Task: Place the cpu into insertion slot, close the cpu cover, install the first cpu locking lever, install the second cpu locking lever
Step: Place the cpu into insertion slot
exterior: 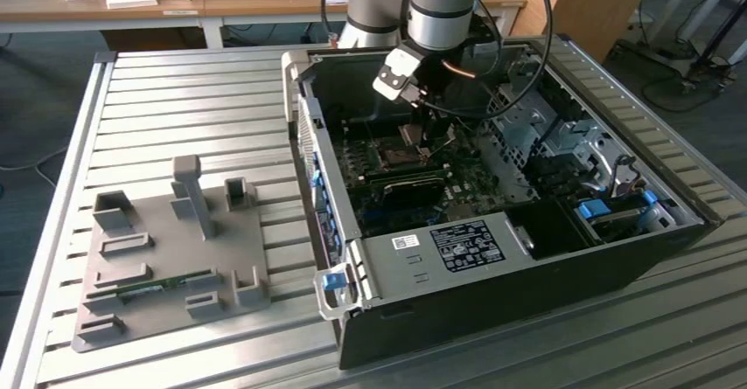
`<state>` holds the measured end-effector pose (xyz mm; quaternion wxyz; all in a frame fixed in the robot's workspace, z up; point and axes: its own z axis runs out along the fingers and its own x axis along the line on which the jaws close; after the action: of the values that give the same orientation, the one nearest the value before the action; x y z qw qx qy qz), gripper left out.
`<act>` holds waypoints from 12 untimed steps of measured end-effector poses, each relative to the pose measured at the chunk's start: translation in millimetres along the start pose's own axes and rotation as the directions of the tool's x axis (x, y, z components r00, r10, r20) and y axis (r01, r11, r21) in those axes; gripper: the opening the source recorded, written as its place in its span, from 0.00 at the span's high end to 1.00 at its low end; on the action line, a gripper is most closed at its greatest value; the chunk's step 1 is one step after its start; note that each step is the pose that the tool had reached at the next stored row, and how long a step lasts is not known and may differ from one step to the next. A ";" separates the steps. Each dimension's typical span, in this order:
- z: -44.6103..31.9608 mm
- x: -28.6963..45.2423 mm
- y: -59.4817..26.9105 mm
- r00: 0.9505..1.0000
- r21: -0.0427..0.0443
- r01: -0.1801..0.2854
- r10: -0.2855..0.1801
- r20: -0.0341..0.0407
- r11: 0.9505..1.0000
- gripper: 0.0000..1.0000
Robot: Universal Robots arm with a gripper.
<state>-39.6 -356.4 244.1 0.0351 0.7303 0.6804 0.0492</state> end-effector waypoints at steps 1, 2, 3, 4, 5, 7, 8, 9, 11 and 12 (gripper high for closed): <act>0.0 0.0 0.0 1.000 0.000 0.000 0.000 0.000 1.000 0.46; 0.0 0.0 0.0 1.000 0.000 0.000 0.000 0.000 1.000 0.46; 0.0 0.0 0.0 1.000 0.000 -0.001 0.001 0.000 1.000 0.46; 0.0 0.0 0.0 1.000 0.000 -0.001 0.001 0.000 1.000 0.46; 0.0 0.0 0.0 1.000 0.000 -0.001 0.001 0.000 1.000 0.46; 0.1 0.1 0.0 1.000 0.003 -0.001 0.001 0.000 1.000 0.46; 0.3 0.1 -0.1 1.000 0.009 -0.001 0.001 0.000 1.000 0.46; 0.5 0.0 -0.1 1.000 0.018 0.000 0.000 0.001 1.000 0.46; 0.7 0.0 -0.1 1.000 0.036 0.002 -0.002 0.002 0.999 0.46; 0.6 0.0 -0.1 1.000 0.039 0.003 -0.003 0.002 0.999 0.46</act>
<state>-39.6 -356.4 243.5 0.0219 0.7299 0.6822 0.0352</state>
